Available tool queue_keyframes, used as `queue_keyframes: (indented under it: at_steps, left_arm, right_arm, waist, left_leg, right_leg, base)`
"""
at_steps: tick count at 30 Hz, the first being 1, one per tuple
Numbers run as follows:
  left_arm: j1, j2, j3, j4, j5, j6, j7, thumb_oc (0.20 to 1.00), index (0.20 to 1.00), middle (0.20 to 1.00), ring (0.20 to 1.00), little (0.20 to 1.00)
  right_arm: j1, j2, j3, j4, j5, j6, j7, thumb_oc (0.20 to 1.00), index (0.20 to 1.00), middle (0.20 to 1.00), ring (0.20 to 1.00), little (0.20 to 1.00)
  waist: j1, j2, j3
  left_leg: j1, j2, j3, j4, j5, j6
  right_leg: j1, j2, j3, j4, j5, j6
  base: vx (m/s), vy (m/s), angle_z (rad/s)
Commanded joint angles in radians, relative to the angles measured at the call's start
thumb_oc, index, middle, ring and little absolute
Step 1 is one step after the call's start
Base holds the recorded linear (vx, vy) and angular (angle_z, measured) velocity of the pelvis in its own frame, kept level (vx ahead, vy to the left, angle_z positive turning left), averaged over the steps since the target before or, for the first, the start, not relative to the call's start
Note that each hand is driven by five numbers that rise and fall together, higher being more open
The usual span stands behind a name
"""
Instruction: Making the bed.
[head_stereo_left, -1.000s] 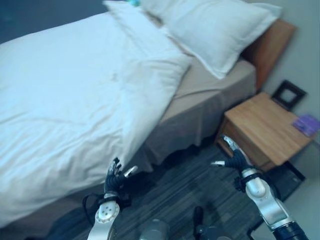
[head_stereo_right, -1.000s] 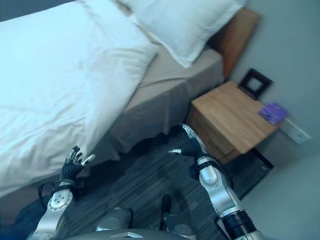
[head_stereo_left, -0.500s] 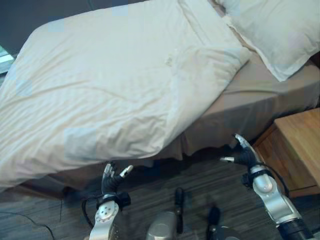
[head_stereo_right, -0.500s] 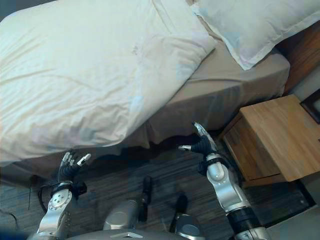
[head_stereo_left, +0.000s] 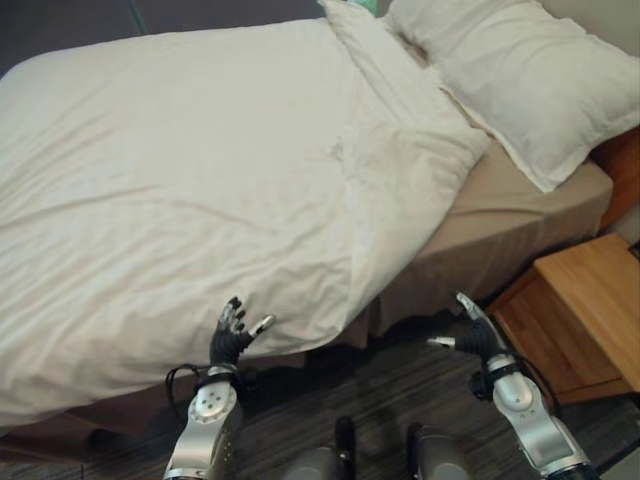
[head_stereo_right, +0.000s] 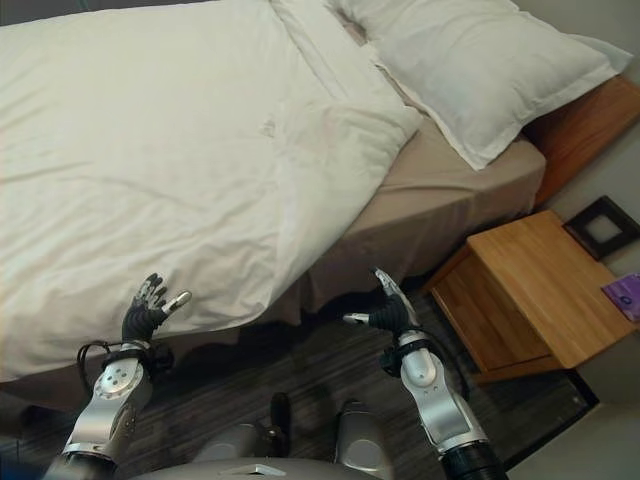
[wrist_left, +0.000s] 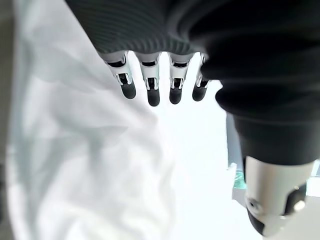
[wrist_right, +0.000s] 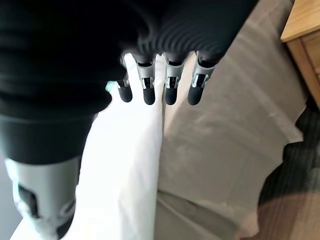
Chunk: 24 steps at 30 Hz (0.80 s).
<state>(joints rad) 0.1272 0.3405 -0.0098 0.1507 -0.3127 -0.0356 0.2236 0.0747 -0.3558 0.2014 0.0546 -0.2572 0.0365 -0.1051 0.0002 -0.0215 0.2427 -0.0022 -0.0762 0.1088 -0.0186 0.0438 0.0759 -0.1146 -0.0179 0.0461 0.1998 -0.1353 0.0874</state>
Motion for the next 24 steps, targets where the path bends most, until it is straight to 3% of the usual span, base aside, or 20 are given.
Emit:
queue_keyframes:
  at_steps: [1,2,5,6,7,9,13,16,17,18,19,20,21,23,24]
  left_arm:
    - [0.030,0.009,0.017,-0.054,-0.009,-0.038,-0.016,1.000,1.000,1.000,1.000,1.000]
    - [0.094,0.035,0.208,-0.078,0.198,0.044,-0.020,1.000,1.000,1.000,1.000,1.000]
    - [0.110,0.020,0.232,-0.123,0.150,0.032,-0.020,1.000,1.000,1.000,1.000,1.000]
    - [0.098,0.032,0.245,-0.154,0.146,0.013,-0.019,1.000,1.000,1.000,1.000,1.000]
    - [0.098,0.032,0.245,-0.154,0.146,0.013,-0.019,1.000,1.000,1.000,1.000,1.000]
    - [0.068,0.057,0.253,-0.173,0.134,-0.008,-0.014,1.000,1.000,1.000,1.000,1.000]
    - [0.052,0.040,0.271,-0.200,0.079,-0.034,0.001,1.000,1.000,1.000,1.000,1.000]
    - [0.048,0.033,0.294,-0.227,0.054,-0.045,-0.002,1.000,1.000,1.000,1.000,1.000]
    - [0.046,0.033,0.295,-0.227,0.054,-0.045,-0.002,1.000,1.000,1.000,1.000,1.000]
    - [0.035,0.046,0.298,-0.249,0.030,-0.063,0.008,1.000,1.000,1.000,1.000,1.000]
    - [0.032,0.046,0.298,-0.249,0.030,-0.063,0.008,1.000,1.000,1.000,1.000,1.000]
    - [0.028,0.039,0.295,-0.256,-0.004,-0.065,0.006,1.000,1.000,1.000,1.000,1.000]
    - [0.028,0.038,0.295,-0.257,-0.004,-0.065,0.006,1.000,1.000,1.000,1.000,1.000]
    - [0.026,0.034,0.295,-0.243,-0.019,-0.067,0.004,1.000,1.000,1.000,1.000,1.000]
    - [0.023,0.036,0.298,-0.237,-0.020,-0.066,0.005,1.000,1.000,1.000,1.000,1.000]
  right_arm:
    - [-0.050,-0.019,-0.033,-0.014,0.023,-0.050,-0.029,1.000,1.000,1.000,1.000,1.000]
    - [0.053,0.118,-0.165,0.207,0.409,0.017,0.060,1.000,1.000,1.000,1.000,1.000]
    - [0.049,0.114,-0.184,0.174,0.421,0.009,0.045,1.000,1.000,1.000,1.000,1.000]
    - [0.034,0.091,-0.201,0.137,0.393,0.000,0.035,1.000,1.000,1.000,1.000,1.000]
    - [0.034,0.091,-0.201,0.136,0.393,0.000,0.035,1.000,1.000,1.000,1.000,1.000]
    - [0.010,0.067,-0.207,0.114,0.390,-0.015,0.023,1.000,1.000,1.000,1.000,1.000]
    - [-0.026,0.027,-0.201,0.071,0.350,-0.024,0.017,1.000,1.000,1.000,1.000,1.000]
    - [-0.110,-0.058,-0.184,0.042,0.263,-0.021,0.010,1.000,1.000,1.000,1.000,1.000]
    - [-0.112,-0.058,-0.184,0.043,0.263,-0.021,0.010,1.000,1.000,1.000,1.000,1.000]
    - [-0.175,-0.120,-0.165,0.020,0.227,-0.020,-0.003,1.000,1.000,1.000,1.000,1.000]
    - [-0.179,-0.121,-0.166,0.021,0.228,-0.020,-0.003,1.000,1.000,1.000,1.000,1.000]
    - [-0.210,-0.164,-0.175,-0.004,0.201,-0.011,-0.007,1.000,1.000,1.000,1.000,1.000]
    - [-0.211,-0.165,-0.176,-0.004,0.200,-0.010,-0.007,1.000,1.000,1.000,1.000,1.000]
    - [-0.293,-0.237,-0.165,-0.021,0.171,0.000,0.000,1.000,1.000,1.000,1.000,1.000]
    - [-0.303,-0.249,-0.165,-0.019,0.172,-0.003,-0.005,1.000,1.000,1.000,1.000,1.000]
  waist:
    - [0.011,0.005,-0.002]
    - [-0.063,-0.019,-0.029]
    - [-0.058,-0.004,-0.024]
    - [-0.065,0.005,-0.028]
    - [-0.065,0.006,-0.028]
    - [-0.068,-0.003,-0.040]
    - [-0.050,-0.008,-0.052]
    - [-0.019,-0.011,-0.040]
    - [-0.021,-0.012,-0.040]
    - [0.024,-0.028,0.001]
    - [0.020,-0.028,0.004]
    - [0.030,-0.040,0.012]
    - [0.029,-0.040,0.012]
    - [0.050,-0.040,-0.008]
    - [0.050,-0.041,-0.020]
  left_leg:
    - [-0.004,0.075,-0.033,-0.069,0.028,-0.097]
    - [0.135,0.127,0.080,-0.051,-0.134,-0.089]
    - [0.149,0.136,0.079,-0.064,-0.136,-0.090]
    - [0.157,0.155,0.074,-0.068,-0.134,-0.107]
    - [0.157,0.156,0.074,-0.068,-0.134,-0.107]
    - [0.169,0.171,0.063,-0.067,-0.130,-0.126]
    - [0.179,0.192,0.063,-0.063,-0.115,-0.153]
    - [0.090,0.229,0.019,0.171,-0.056,-0.190]
    - [0.083,0.229,0.016,0.175,-0.053,-0.191]
    - [-0.012,0.212,-0.041,0.341,0.020,-0.200]
    - [-0.020,0.212,-0.046,0.353,0.017,-0.200]
    - [-0.084,0.212,0.000,0.376,0.018,-0.188]
    - [-0.087,0.210,-0.001,0.379,0.016,-0.186]
    - [-0.145,0.132,0.136,0.272,-0.061,-0.152]
    - [-0.134,0.122,0.158,0.247,-0.081,-0.151]
  right_leg:
    - [0.153,-0.007,-0.080,-0.117,0.029,-0.019]
    - [0.105,-0.119,-0.158,0.035,0.131,0.053]
    - [0.046,-0.151,-0.191,0.068,0.156,0.055]
    - [0.027,-0.152,-0.190,-0.024,0.148,0.049]
    - [0.028,-0.151,-0.190,-0.025,0.148,0.049]
    - [0.049,-0.133,-0.143,-0.124,0.133,0.045]
    - [0.113,-0.120,-0.145,-0.196,0.133,0.031]
    - [0.198,-0.101,-0.157,-0.277,0.123,-0.008]
    - [0.194,-0.102,-0.159,-0.278,0.127,-0.010]
    - [0.214,-0.104,-0.172,-0.285,0.125,-0.039]
    - [0.213,-0.105,-0.175,-0.284,0.124,-0.039]
    - [0.241,-0.113,-0.205,-0.287,0.110,-0.047]
    - [0.241,-0.115,-0.206,-0.287,0.109,-0.046]
    - [0.283,-0.108,-0.247,-0.287,0.082,-0.037]
    - [0.292,-0.100,-0.246,-0.287,0.067,-0.032]
  base:
    - [0.03,-0.074,0.13]
    - [0.02,-0.065,0.05]
    - [0.03,-0.102,0.31]
    - [0.08,-0.196,-0.13]
    - [0.11,-0.229,-0.31]
    - [0.14,-0.239,-0.19]
    - [0.12,-0.240,-0.01]
    - [0.13,-0.316,0.00]
    - [0.02,-0.295,-0.09]
    - [-0.02,-0.198,-0.02]
    - [0.08,-0.340,-0.03]
    - [0.08,-0.139,-0.04]
    - [0.23,-0.227,0.11]
    - [0.30,-0.132,0.60]
    - [0.25,-0.055,0.62]
